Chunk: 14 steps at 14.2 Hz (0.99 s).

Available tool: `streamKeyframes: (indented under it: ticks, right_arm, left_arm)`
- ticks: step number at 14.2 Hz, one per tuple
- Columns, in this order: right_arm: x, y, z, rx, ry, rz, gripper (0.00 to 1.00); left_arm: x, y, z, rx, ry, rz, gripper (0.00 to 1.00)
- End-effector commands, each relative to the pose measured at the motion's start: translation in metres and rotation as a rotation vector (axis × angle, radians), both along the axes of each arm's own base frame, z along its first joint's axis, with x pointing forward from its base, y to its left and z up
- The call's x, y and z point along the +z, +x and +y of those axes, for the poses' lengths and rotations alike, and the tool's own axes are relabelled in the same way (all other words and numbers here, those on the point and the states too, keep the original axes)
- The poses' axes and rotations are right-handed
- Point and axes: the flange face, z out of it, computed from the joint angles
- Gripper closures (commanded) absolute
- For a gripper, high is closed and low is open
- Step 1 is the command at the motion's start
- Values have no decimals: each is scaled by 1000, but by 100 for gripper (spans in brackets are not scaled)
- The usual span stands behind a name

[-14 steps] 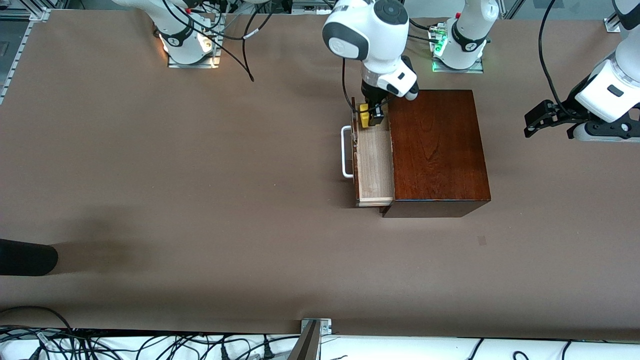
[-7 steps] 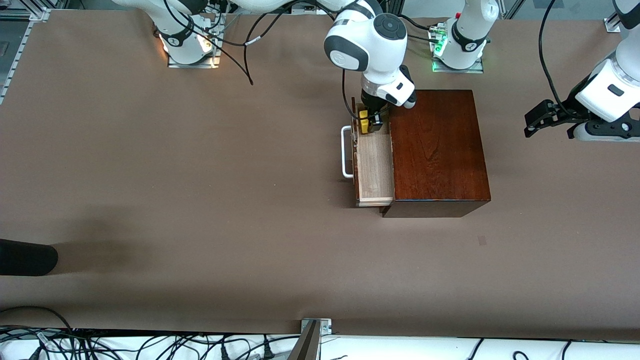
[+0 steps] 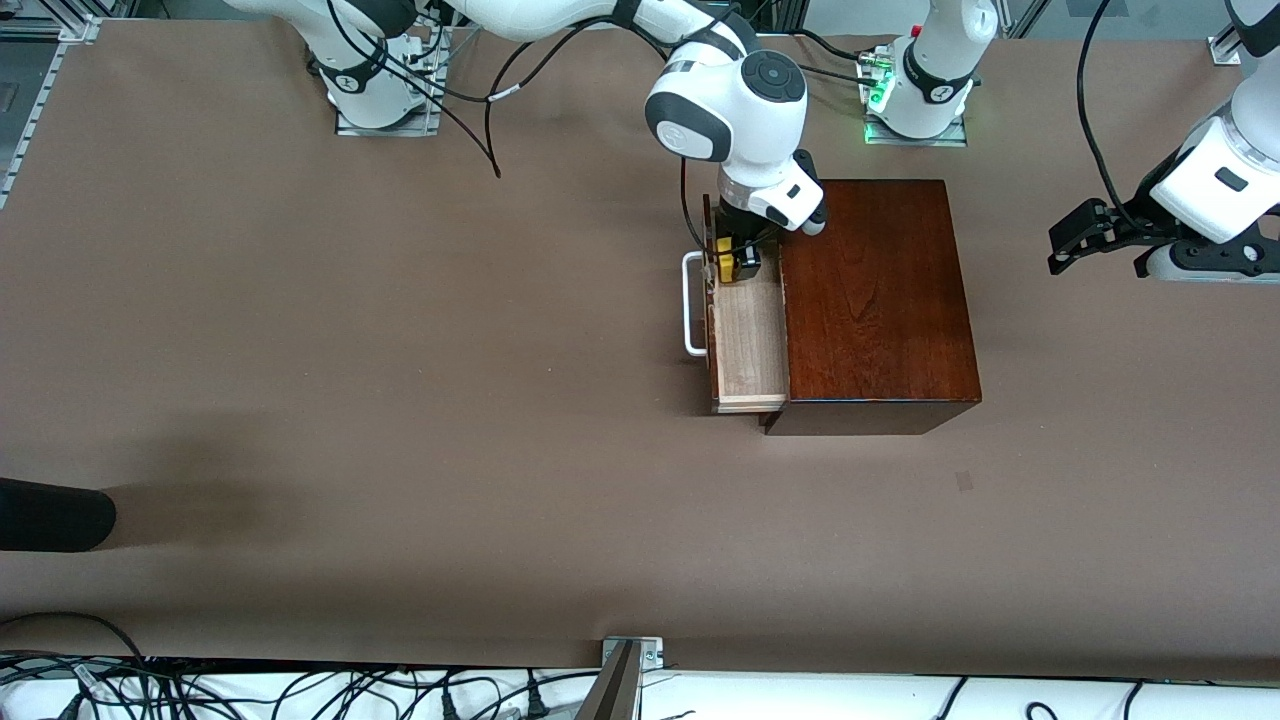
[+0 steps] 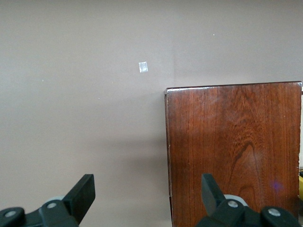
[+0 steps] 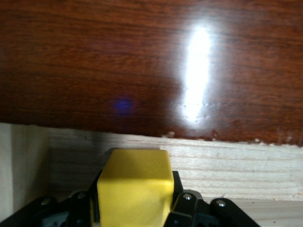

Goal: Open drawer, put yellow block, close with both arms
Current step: 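Lower the cube into the drawer and open the right gripper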

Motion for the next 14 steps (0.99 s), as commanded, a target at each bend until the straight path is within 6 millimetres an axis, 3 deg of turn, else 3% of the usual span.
streamKeyframes:
  ticks: [1,7,8,9,14]
  right_arm:
    - [-3,7,2,-28,-1,-19,86]
    - [-8,10,-3,-33,-21,-20,78]
    - [-9,12,-4,-35,-26,-22,62]
    - [-10,12,-4,-35,-26,-22,1]
    - [3,19,-6,-52,-11,-44,0]
  left_arm:
    - [12,-3,-1,-1,-22,-5,0]
    - [11,-4,-4,-4,-23,7,0]
    - [11,-4,-4,-4,-23,7,0]
    - [11,-4,-3,-2,-23,7,0]
    - [10,-3,-3,-2,-23,9,0]
